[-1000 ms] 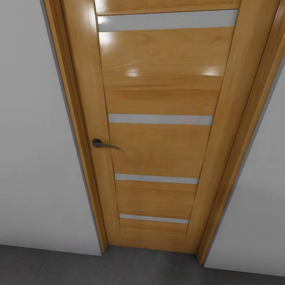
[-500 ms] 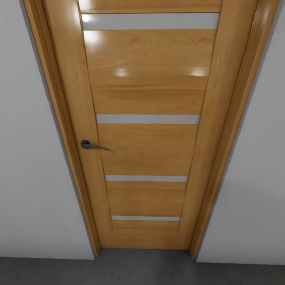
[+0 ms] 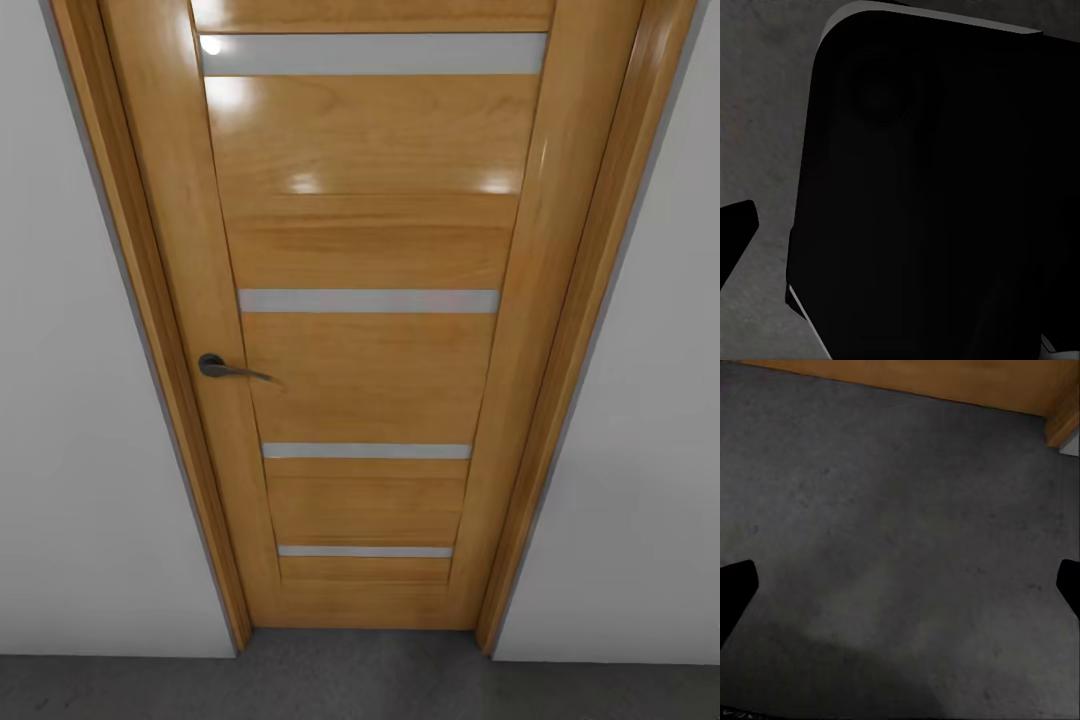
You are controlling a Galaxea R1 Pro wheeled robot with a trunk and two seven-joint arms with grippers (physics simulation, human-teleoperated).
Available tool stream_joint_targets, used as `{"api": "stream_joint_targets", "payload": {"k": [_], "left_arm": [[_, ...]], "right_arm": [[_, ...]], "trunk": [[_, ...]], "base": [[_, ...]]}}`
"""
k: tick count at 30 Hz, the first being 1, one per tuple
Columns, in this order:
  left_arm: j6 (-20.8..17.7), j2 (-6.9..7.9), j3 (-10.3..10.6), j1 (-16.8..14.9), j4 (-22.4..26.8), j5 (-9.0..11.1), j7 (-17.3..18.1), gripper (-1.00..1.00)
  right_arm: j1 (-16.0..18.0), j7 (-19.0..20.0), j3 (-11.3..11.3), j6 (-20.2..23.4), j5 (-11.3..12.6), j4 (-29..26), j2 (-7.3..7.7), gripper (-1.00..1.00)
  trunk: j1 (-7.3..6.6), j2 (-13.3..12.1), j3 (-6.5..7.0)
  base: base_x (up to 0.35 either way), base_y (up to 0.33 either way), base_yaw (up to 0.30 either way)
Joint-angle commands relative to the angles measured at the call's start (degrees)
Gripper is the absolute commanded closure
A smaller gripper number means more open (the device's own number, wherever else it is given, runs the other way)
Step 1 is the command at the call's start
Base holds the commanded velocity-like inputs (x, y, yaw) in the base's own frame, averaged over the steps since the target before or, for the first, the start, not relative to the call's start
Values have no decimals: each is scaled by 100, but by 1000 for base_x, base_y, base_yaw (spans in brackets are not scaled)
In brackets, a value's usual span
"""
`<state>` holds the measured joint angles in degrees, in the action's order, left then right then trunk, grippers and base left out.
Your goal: Move the two storage containers from the living room to the garage. In the garage, place one container on the floor and stack the other container on top of it (either order is fine).
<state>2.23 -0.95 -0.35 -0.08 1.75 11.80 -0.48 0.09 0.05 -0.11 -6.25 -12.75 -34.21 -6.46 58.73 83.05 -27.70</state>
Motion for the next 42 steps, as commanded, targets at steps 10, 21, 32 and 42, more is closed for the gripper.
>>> {"api": "stream_joint_targets", "payload": {"k": [10, 21, 32, 42], "left_arm": [[14, -1, 0, -1, 1, 26, -5, -100], [14, -16, 8, -1, 10, 1, -5, -100], [14, -10, 8, -1, 10, 13, -5, -100], [14, -3, 0, -1, 10, 15, -1, -100]], "right_arm": [[829, -10, -10, 1339, -88, -1255, -354, -100], [3536, -1063, 38, 2024, -40, 414, -354, -100], [4059, -1428, 20, 1810, 120, 609, -354, -100], [4077, -1199, -285, 1288, 132, 411, -354, -100]], "trunk": [[0, 3, -5], [0, 3, -5], [0, 3, -5], [0, 3, -5]], "base": [[0, 0, 0], [0, 0, 0], [0, 0, 0], [0, 0, 0]]}}
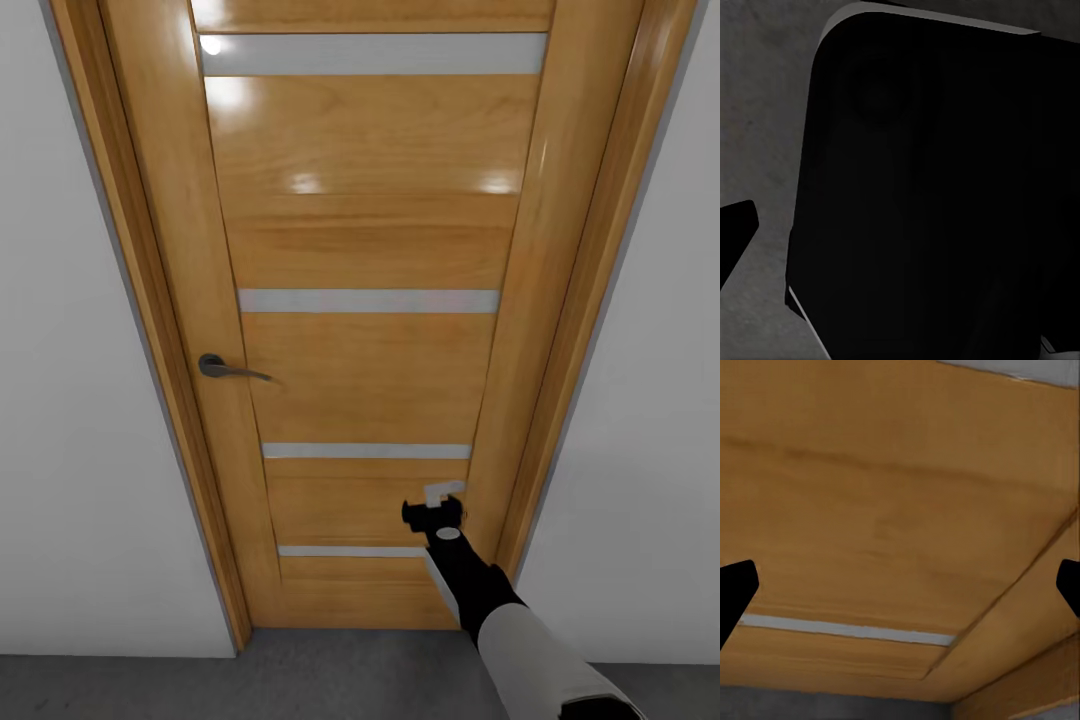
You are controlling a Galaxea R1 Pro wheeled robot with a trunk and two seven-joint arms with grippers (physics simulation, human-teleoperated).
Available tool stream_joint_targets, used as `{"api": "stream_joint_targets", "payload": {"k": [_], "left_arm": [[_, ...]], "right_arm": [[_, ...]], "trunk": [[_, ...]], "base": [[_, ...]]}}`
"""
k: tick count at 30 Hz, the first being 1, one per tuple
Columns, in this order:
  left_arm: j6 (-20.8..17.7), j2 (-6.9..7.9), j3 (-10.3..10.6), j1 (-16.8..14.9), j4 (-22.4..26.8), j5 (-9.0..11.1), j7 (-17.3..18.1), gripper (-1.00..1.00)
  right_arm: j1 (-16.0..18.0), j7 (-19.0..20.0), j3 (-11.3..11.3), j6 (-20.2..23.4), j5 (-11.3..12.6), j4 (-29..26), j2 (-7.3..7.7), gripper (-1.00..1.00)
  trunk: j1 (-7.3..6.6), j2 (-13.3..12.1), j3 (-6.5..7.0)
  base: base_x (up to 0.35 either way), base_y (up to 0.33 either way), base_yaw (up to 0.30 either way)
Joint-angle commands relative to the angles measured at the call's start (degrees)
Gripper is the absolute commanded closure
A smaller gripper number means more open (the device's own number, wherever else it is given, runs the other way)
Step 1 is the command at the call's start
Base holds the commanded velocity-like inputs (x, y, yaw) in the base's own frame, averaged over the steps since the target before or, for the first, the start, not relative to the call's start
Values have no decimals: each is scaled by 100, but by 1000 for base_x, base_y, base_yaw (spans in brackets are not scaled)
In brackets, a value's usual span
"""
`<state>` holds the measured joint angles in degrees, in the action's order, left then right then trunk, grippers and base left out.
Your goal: Move the two storage containers from the living room to the garage. In the garage, place one container on the floor and stack the other container on top of it (either order is fine).
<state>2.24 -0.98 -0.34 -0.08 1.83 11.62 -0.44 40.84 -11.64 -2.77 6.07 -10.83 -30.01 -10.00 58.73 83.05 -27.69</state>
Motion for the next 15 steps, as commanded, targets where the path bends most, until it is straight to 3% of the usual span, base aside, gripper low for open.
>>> {"api": "stream_joint_targets", "payload": {"k": [1, 5, 7, 15], "left_arm": [[14, -1, 0, -1, 1, 33, -4, -100], [14, 0, -1, -1, 1, 33, -1, -100], [14, 1, -1, -1, 1, 33, -1, -100], [14, -1, -1, -1, 1, 33, 0, -100]], "right_arm": [[2, -18, -100, 36, -60, -12, 0, -100], [2, 12, -561, -24, -58, -26, 0, -100], [2, 16, -679, -34, -56, -29, 0, -100], [3, 26, -811, -46, -56, -75, 0, -100]], "trunk": [[0, 3, -6], [0, 3, -6], [0, 3, -6], [0, 3, -6]], "base": [[0, 0, 0], [0, 0, 0], [0, 0, 0], [0, 0, 0]]}}
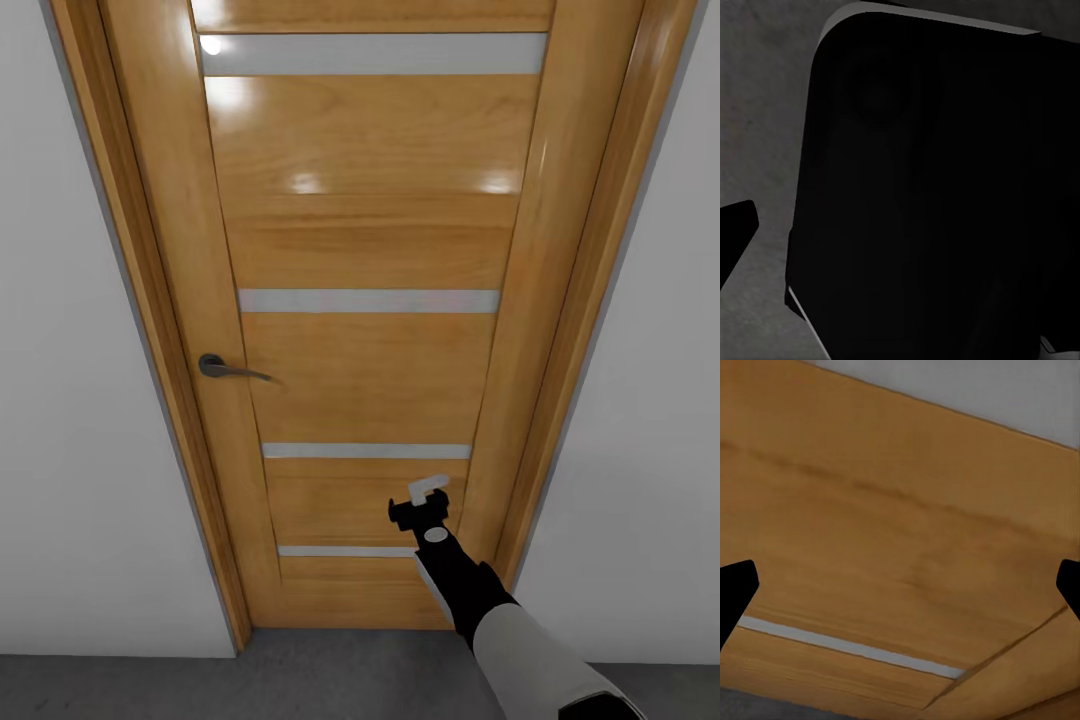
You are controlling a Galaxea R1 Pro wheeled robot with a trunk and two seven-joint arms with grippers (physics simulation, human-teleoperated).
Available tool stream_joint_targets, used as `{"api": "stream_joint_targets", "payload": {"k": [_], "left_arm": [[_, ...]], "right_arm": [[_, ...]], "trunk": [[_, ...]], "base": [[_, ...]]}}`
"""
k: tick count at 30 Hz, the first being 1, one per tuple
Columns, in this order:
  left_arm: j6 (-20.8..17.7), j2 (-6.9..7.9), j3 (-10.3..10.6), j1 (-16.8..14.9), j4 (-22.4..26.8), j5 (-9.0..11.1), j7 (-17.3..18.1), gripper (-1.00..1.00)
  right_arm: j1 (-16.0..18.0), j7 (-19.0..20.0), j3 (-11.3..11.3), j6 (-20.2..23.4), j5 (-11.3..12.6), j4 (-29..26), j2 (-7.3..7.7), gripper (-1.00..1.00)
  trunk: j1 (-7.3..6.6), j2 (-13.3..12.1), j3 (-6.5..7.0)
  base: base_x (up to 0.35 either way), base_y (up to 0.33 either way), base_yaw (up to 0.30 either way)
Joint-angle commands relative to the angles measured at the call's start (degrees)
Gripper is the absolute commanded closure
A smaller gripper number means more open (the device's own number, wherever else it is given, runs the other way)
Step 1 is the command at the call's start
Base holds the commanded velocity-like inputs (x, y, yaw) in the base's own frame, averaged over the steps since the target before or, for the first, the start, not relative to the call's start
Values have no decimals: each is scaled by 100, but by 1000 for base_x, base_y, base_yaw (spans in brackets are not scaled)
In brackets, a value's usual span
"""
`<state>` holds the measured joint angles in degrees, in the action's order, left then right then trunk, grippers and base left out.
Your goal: Move the two storage containers from the living room to the garage. In the garage, place one container on the floor and stack the other container on top of it (either order is fine).
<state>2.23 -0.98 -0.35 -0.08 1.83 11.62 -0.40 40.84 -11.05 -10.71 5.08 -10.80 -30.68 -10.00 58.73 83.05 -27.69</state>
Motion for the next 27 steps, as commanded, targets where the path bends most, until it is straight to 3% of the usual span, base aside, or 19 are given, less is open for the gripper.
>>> {"api": "stream_joint_targets", "payload": {"k": [1, 2, 5, 6, 18, 24, 27], "left_arm": [[14, -2, 0, -1, 1, 33, -4, -100], [14, -5, 0, -1, 1, 33, -4, -100], [14, -7, 0, -1, 1, 33, -4, -100], [14, -2, 0, -1, 1, 38, -4, -100], [6, 1, 0, -1, 1, 42, -4, -100], [5, 1, 0, -1, 1, 42, -4, -100], [5, 1, 0, -1, 1, 42, -4, -100]], "right_arm": [[2, -26, -21, 14, -60, -13, 0, -100], [2, 352, -38, -264, -54, -18, 0, -100], [2, 1036, -81, -521, -48, -40, 0, -100], [2, 1547, -115, -662, -46, -137, 0, -100], [2, 1792, -168, -720, -53, -302, 0, -100], [2, 1791, -703, -727, -52, -308, 0, -100], [2, 1794, -819, -727, -47, -311, 0, -100]], "trunk": [[0, 3, -6], [0, 3, -6], [0, 3, -6], [0, 3, -6], [0, 3, -6], [0, 3, -6], [0, 3, -6]], "base": [[0, 0, 0], [0, 0, 0], [0, 0, 0], [123, 0, 0], [290, 0, 0], [320, 0, 0], [320, 0, 0]]}}
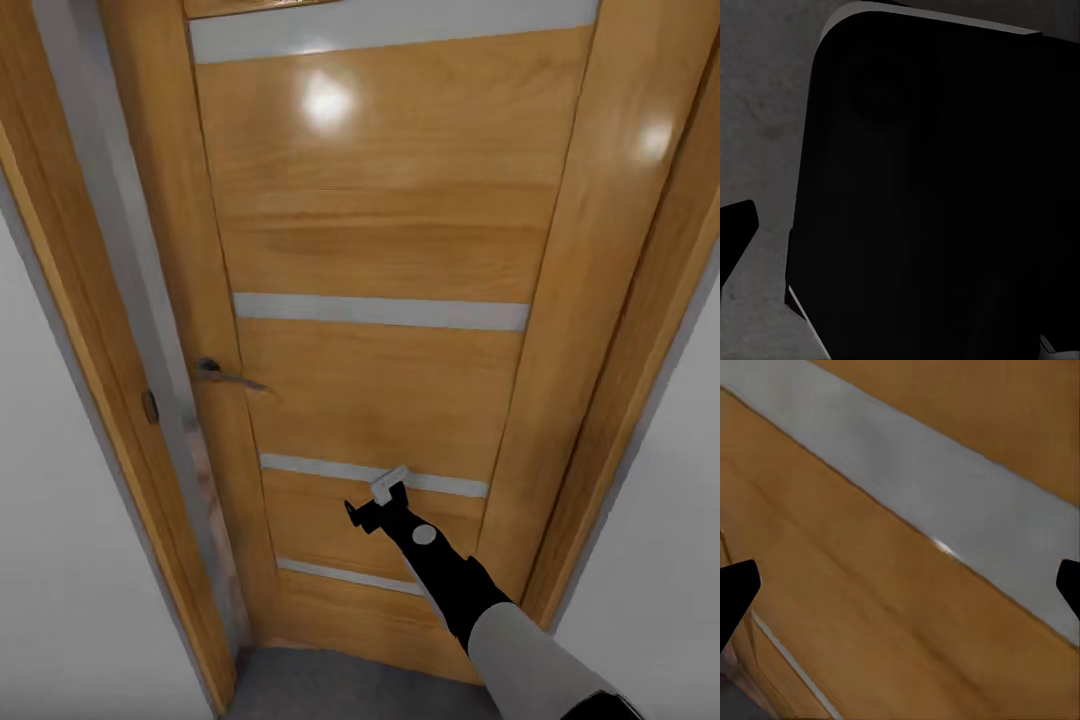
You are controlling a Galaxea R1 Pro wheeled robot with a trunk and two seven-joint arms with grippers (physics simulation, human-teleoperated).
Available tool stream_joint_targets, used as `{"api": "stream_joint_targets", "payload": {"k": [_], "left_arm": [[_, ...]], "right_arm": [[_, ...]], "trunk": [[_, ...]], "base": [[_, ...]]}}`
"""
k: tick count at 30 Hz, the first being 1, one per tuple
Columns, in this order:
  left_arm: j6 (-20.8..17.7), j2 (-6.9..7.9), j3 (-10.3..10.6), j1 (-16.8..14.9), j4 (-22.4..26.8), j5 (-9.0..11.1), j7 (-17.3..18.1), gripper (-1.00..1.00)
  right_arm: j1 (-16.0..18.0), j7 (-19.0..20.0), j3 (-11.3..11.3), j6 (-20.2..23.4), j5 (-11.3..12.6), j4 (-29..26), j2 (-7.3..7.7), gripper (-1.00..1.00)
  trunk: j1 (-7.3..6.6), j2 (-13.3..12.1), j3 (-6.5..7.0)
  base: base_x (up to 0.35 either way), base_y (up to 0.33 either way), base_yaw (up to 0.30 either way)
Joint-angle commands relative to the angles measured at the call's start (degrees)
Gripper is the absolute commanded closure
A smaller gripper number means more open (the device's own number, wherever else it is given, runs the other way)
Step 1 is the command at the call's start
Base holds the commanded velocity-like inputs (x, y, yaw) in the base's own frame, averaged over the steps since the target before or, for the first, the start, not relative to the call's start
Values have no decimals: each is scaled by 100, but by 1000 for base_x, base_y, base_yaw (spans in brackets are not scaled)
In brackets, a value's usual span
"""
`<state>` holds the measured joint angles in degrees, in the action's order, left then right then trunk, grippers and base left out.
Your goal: Move the two storage containers from the living room to the garage. In the garage, place one container on the floor and stack the other container on top of it (either order is fine).
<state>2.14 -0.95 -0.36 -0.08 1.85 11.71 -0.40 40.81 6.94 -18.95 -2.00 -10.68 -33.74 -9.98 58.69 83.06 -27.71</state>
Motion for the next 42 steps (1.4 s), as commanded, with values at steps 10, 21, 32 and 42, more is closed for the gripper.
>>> {"api": "stream_joint_targets", "payload": {"k": [10, 21, 32, 42], "left_arm": [[20, -10, 1, -1, 0, 33, -4, -100], [18, -8, 1, -1, 0, 33, -4, -100], [20, -10, 1, -1, 0, 33, -4, -100], [23, -10, 1, -1, 0, 29, -4, -100]], "right_arm": [[6, -61, -86, 37, -66, -178, -2, -100], [65, -700, -91, 265, -95, -184, -2, -100], [261, -1127, -119, 768, -100, -185, -2, -100], [969, -1642, -312, 1091, 357, 376, -2, -100]], "trunk": [[3, 2, -4], [3, 2, -4], [3, 2, -4], [3, 2, -4]], "base": [[315, 0, 0], [283, 0, 0], [281, 0, 0], [79, 0, 0]]}}
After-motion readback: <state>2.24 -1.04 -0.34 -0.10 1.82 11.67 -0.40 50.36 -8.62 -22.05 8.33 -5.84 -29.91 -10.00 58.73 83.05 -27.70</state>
